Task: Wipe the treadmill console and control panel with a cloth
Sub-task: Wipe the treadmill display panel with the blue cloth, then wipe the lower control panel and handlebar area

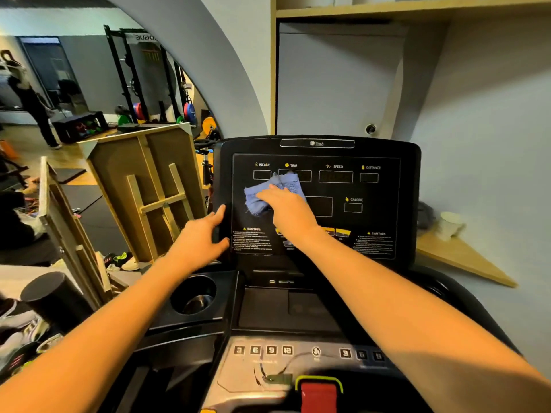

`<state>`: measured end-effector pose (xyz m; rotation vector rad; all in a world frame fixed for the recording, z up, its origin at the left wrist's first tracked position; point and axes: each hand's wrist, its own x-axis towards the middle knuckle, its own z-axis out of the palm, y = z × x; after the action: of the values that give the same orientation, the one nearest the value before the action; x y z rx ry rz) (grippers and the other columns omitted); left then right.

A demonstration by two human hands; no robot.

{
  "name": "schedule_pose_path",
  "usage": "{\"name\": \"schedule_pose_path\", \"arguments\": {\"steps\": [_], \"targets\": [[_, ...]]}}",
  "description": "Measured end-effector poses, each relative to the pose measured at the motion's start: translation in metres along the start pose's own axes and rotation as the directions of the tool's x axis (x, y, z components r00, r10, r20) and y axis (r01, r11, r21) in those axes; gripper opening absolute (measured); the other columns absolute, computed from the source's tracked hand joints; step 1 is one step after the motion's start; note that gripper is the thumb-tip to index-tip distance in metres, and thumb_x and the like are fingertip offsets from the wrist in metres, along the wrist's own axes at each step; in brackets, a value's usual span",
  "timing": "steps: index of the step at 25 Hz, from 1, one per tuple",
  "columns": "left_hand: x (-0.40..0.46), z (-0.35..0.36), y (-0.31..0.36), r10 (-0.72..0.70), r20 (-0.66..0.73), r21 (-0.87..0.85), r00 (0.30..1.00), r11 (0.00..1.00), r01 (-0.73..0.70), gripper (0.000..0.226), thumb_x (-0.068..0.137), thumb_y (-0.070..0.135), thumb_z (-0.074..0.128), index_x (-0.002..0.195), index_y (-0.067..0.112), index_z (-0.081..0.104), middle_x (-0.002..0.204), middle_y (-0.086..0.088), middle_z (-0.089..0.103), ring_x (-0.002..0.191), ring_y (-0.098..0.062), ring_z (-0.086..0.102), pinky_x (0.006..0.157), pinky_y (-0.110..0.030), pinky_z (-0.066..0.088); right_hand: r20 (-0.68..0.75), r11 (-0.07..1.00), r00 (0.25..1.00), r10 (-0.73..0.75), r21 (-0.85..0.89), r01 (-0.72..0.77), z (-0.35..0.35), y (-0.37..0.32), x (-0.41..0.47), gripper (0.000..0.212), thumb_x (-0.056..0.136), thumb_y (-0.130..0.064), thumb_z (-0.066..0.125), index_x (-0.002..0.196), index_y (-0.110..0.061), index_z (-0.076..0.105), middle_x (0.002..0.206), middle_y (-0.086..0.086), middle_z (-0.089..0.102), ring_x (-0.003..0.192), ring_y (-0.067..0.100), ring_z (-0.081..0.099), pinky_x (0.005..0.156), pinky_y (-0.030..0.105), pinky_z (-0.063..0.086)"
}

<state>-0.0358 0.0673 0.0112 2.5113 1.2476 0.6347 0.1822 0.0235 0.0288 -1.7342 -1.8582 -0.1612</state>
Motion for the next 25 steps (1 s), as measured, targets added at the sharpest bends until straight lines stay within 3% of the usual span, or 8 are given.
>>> {"name": "schedule_pose_path", "arguments": {"steps": [2,5,9,12,16,19,21,25], "targets": [[-0.002,-0.01,0.017,0.015,-0.003,0.056,1.0,0.998,-0.014,0.079,0.085,0.026,0.071,0.153,0.017,0.032,0.134,-0.013,0.063,0.106,-0.027,0.068,0.099,-0.039,0.051,0.023,0.999,0.999,0.024,0.033,-0.025,-0.024,0.01,-0.009,0.053,0.08,0.014,0.051,0.125,-0.011,0.063,0.119,0.019,0.063,0.108,0.036,0.06,0.091,0.046,0.048],[-0.017,-0.017,0.042,-0.008,0.021,0.122,1.0,0.993,0.005,0.076,0.086,0.034,0.07,0.151,0.018,0.035,0.108,-0.016,0.074,0.075,-0.024,0.066,0.082,-0.037,0.052,-0.039,0.997,0.998,0.044,0.073,-0.041,-0.054,0.024,-0.035,0.053,0.078,0.015,0.056,0.124,-0.01,0.065,0.117,0.017,0.067,0.108,0.033,0.062,0.095,0.044,0.049],[-0.049,-0.004,0.059,-0.021,0.088,0.103,0.996,0.995,0.012,0.075,0.086,0.037,0.07,0.151,0.018,0.036,0.119,-0.018,0.071,0.097,-0.034,0.07,0.092,-0.043,0.053,-0.052,0.993,0.996,0.076,0.093,-0.071,-0.075,0.042,-0.084,0.046,0.083,0.012,0.06,0.124,-0.01,0.065,0.116,0.015,0.068,0.108,0.029,0.063,0.095,0.037,0.05],[-0.077,0.011,0.051,0.004,0.169,0.124,0.986,0.992,-0.026,0.076,0.085,0.038,0.07,0.15,0.02,0.036,0.127,-0.013,0.068,0.101,-0.028,0.07,0.095,-0.039,0.052,-0.045,0.986,0.989,0.144,0.091,-0.139,-0.078,0.051,-0.12,0.042,0.085,0.01,0.06,0.121,-0.01,0.066,0.112,0.013,0.07,0.104,0.027,0.064,0.093,0.035,0.051],[-0.103,0.025,0.032,0.023,0.274,0.142,0.961,0.988,-0.064,0.076,0.083,0.046,0.069,0.15,0.024,0.038,0.088,-0.011,0.074,0.072,-0.017,0.067,0.07,-0.033,0.05,-0.04,0.969,0.969,0.245,0.046,-0.243,-0.075,0.057,-0.167,0.042,0.089,0.008,0.056,0.124,-0.012,0.065,0.119,0.01,0.068,0.11,0.024,0.062,0.1,0.031,0.046],[-0.118,0.035,0.016,0.072,0.34,0.119,0.938,0.986,-0.119,0.086,0.077,0.055,0.073,0.149,0.022,0.04,0.125,-0.011,0.069,0.105,-0.021,0.067,0.092,-0.031,0.047,-0.052,0.949,0.948,0.315,0.011,-0.315,-0.072,0.055,-0.207,0.041,0.088,0.009,0.056,0.124,-0.009,0.065,0.12,0.011,0.068,0.113,0.024,0.061,0.101,0.027,0.041],[-0.13,0.04,0.003,0.104,0.408,0.064,0.907,0.988,-0.142,0.101,0.069,0.062,0.076,0.15,0.017,0.038,0.147,-0.007,0.051,0.134,-0.022,0.05,0.111,-0.03,0.036,-0.007,0.919,0.919,0.394,-0.023,-0.394,-0.061,0.057,-0.246,0.048,0.085,0.014,0.055,0.126,-0.008,0.063,0.125,0.014,0.065,0.12,0.028,0.057,0.106,0.031,0.039],[-0.155,0.059,-0.01,0.113,0.528,0.077,0.842,0.981,-0.179,0.133,0.053,0.085,0.068,0.156,0.016,0.02,0.162,-0.009,0.022,0.149,-0.022,0.024,0.12,-0.034,0.018,0.066,0.901,0.901,0.428,-0.104,-0.421,-0.029,0.056,-0.331,0.066,0.072,0.027,0.053,0.129,-0.005,0.059,0.133,0.021,0.058,0.126,0.039,0.051,0.102,0.051,0.043]]}}
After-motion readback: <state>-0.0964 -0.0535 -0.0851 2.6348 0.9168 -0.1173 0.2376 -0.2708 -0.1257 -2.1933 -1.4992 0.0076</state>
